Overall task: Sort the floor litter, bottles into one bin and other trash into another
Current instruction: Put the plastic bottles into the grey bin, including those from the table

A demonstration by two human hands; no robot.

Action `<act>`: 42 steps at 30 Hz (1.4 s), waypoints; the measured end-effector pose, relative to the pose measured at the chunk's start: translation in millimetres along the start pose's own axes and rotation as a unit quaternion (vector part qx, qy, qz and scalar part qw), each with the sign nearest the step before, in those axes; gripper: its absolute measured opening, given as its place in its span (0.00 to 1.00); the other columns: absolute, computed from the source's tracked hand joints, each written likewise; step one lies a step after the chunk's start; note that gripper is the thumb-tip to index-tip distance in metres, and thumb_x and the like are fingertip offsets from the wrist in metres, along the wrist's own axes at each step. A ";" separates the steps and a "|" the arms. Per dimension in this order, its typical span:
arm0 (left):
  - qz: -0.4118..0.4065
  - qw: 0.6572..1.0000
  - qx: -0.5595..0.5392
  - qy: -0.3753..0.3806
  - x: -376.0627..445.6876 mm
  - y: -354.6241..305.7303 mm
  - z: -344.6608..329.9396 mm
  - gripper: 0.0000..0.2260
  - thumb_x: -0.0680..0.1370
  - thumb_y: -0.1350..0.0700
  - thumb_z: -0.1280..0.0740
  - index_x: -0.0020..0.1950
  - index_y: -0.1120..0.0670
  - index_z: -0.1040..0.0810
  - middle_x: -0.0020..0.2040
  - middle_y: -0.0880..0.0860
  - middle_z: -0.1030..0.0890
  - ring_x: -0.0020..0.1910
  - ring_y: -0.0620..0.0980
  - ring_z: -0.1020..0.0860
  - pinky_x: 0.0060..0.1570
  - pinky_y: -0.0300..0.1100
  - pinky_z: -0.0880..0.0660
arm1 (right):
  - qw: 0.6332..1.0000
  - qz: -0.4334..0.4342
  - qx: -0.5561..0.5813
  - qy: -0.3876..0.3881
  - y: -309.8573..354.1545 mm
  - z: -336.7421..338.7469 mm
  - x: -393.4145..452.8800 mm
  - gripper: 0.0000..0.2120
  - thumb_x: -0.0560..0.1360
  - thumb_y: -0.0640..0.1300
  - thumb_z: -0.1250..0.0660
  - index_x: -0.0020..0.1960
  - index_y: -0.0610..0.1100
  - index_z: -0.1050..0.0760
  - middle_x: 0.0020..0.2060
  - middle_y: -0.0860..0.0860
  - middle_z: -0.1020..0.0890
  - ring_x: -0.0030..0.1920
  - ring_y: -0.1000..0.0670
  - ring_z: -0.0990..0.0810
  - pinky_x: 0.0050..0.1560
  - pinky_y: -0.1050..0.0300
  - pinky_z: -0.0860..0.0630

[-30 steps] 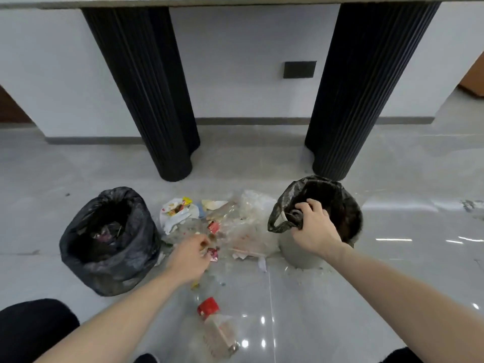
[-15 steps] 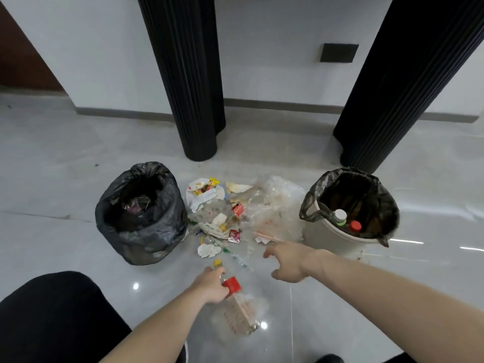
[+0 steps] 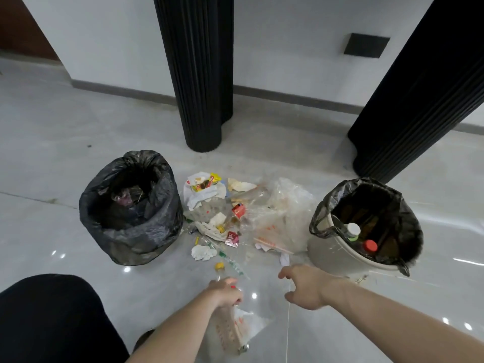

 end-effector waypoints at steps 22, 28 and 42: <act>-0.386 0.905 0.089 -0.154 -200.2 -138.8 120.2 0.25 0.75 0.65 0.37 0.62 0.39 0.19 0.78 0.48 0.44 0.77 0.52 0.36 0.71 0.45 0.31 | 0.990 -0.049 0.080 -0.101 -0.7 60.5 -79.0 0.25 0.77 0.52 0.33 0.73 0.50 0.30 0.66 0.51 0.23 0.64 0.48 0.23 0.61 0.58 0.27; -0.435 0.861 0.130 -0.229 -270.1 -151.5 162.4 0.23 0.80 0.61 0.39 0.66 0.36 0.23 0.75 0.41 0.44 0.61 0.54 0.24 0.50 0.38 0.27 | 0.979 -0.069 0.145 -0.129 -2.1 93.7 -125.5 0.28 0.74 0.55 0.30 0.72 0.53 0.30 0.65 0.52 0.22 0.61 0.49 0.21 0.62 0.57 0.23; -0.520 0.783 0.103 -0.325 -367.6 -214.8 250.2 0.23 0.81 0.58 0.36 0.70 0.34 0.30 0.73 0.41 0.43 0.61 0.50 0.27 0.59 0.41 0.27 | 0.873 0.022 0.197 -0.447 31.6 225.0 -194.7 0.27 0.76 0.47 0.31 0.74 0.51 0.31 0.69 0.52 0.27 0.61 0.50 0.23 0.63 0.55 0.26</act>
Point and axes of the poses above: each hand's wrist, its own x-axis towards the middle knuckle, its own z-axis out of the back of the hand, y = z × x, the point moved 4 cm from there along x, towards the middle knuckle
